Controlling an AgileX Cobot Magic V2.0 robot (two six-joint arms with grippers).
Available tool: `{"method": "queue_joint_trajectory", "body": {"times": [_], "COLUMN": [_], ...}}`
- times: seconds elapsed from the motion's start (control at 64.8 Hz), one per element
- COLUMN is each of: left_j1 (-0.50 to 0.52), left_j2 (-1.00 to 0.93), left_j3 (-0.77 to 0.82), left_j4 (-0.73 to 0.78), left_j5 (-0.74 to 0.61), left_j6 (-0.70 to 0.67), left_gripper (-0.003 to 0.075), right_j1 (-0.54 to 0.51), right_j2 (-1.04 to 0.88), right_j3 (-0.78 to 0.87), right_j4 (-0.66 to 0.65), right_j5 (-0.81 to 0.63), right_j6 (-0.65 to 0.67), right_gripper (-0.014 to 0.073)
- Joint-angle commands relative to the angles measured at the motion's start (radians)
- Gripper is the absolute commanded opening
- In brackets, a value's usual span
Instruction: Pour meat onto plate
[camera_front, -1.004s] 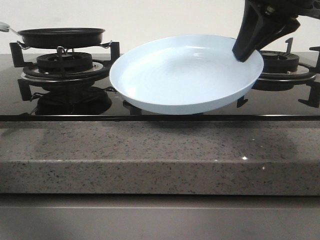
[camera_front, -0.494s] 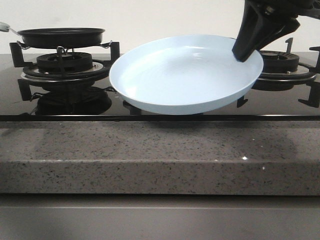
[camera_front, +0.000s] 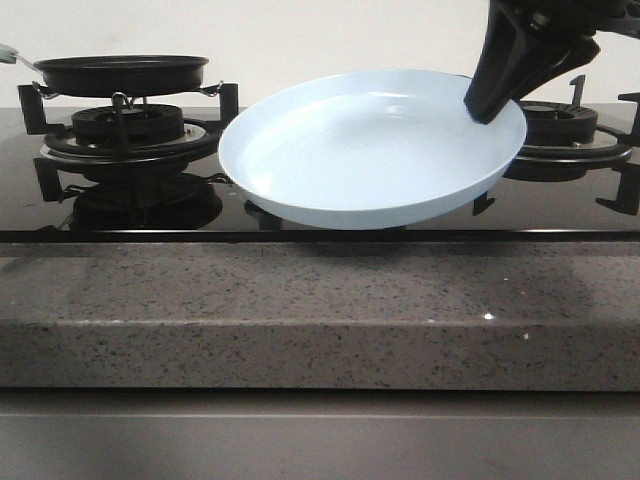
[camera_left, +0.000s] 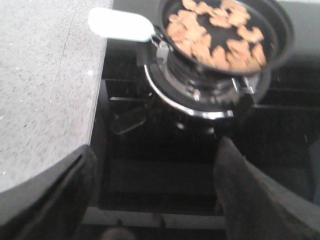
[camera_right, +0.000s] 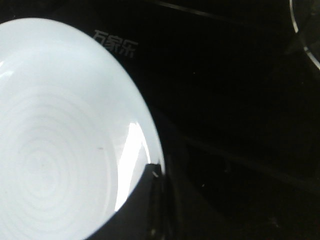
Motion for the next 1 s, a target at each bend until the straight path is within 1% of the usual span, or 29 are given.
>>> {"method": "queue_joint_trajectory", "body": {"times": [0.0, 0.046, 0.232, 0.371, 0.51, 0.587, 0.988], "left_j1": [0.051, 0.094, 0.221, 0.273, 0.291, 0.291, 0.291], "left_j2": [0.042, 0.077, 0.178, 0.251, 0.315, 0.351, 0.509], "left_j3": [-0.078, -0.101, -0.137, -0.154, -0.164, -0.176, -0.258], "left_j4": [-0.107, -0.231, -0.607, -0.81, -0.957, -1.011, -1.192], "left_j5": [-0.066, -0.07, -0.073, -0.042, -0.044, -0.051, -0.042], "left_j6": [0.059, 0.129, 0.338, 0.46, 0.531, 0.536, 0.536], "left_gripper": [0.0496, 0.0496, 0.0496, 0.0496, 0.0496, 0.0498, 0.0497], "right_j1": [-0.001, -0.001, -0.001, -0.001, -0.001, -0.001, -0.001], "right_j2": [-0.043, -0.043, -0.043, -0.043, -0.043, -0.043, -0.043], "right_j3": [-0.029, -0.029, -0.029, -0.029, -0.029, -0.029, -0.029], "right_j4": [0.015, 0.015, 0.015, 0.015, 0.015, 0.015, 0.015], "right_j5": [-0.055, -0.055, -0.055, -0.055, -0.055, -0.055, -0.053], "right_j6": [-0.008, -0.008, -0.008, -0.008, -0.008, -0.008, -0.008], "right_gripper": [-0.0068, -0.0068, -0.0068, -0.0068, -0.0068, -0.0068, -0.0068]}}
